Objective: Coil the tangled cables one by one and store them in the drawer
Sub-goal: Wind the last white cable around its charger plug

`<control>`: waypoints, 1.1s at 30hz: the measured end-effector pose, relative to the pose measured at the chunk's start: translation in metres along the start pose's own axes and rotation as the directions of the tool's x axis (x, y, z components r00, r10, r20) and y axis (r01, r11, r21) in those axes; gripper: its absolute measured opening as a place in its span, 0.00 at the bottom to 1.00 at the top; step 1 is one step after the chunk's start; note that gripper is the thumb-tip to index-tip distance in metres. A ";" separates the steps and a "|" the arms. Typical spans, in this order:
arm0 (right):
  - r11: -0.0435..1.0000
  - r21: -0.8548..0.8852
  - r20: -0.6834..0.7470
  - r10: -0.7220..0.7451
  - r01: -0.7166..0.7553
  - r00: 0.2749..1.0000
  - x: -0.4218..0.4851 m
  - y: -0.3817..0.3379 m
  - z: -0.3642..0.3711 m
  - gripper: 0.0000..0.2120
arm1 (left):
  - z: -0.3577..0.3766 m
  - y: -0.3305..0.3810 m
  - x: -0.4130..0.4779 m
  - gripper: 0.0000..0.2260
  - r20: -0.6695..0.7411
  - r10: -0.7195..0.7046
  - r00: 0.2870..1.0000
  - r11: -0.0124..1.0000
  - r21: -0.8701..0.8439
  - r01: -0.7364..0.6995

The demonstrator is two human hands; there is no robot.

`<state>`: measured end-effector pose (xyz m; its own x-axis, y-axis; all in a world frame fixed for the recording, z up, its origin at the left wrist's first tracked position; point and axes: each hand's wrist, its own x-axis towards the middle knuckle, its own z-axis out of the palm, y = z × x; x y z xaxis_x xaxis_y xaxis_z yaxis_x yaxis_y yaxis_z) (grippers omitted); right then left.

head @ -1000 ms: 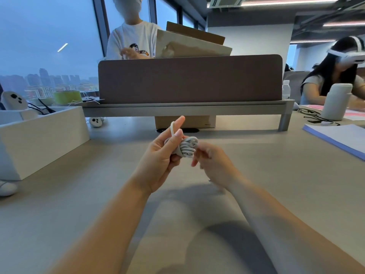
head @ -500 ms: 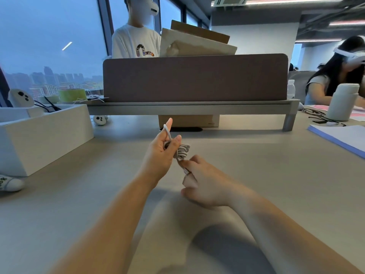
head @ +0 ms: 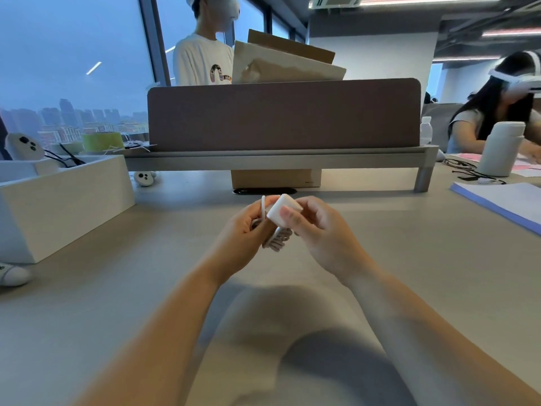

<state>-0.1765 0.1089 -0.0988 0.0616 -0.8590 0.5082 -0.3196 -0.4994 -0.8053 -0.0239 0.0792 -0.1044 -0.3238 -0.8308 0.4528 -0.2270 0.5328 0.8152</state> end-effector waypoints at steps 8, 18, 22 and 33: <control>0.813 0.492 0.280 0.192 -0.312 0.941 0.005 0.007 -0.007 0.19 | 0.001 0.004 -0.007 0.10 0.090 -0.051 0.995 0.985 -0.160 0.065; 0.741 0.555 0.415 0.147 -0.378 0.898 0.004 0.007 -0.010 0.21 | 0.001 0.000 -0.007 0.18 0.152 -0.036 0.988 0.976 -0.208 0.068; 0.720 0.570 0.420 0.157 -0.395 0.894 0.004 0.006 -0.009 0.25 | 0.003 -0.001 -0.008 0.25 0.143 -0.022 0.989 0.962 -0.268 0.060; 0.734 0.564 0.393 0.165 -0.379 0.905 0.003 0.002 -0.017 0.21 | 0.001 0.001 -0.008 0.25 0.156 -0.023 0.987 0.965 -0.253 0.063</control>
<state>-0.1929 0.1075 -0.0943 0.3744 -0.9040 0.2066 0.2756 -0.1043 -0.9556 -0.0220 0.0867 -0.1076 -0.4581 -0.8075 0.3715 -0.0068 0.4211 0.9070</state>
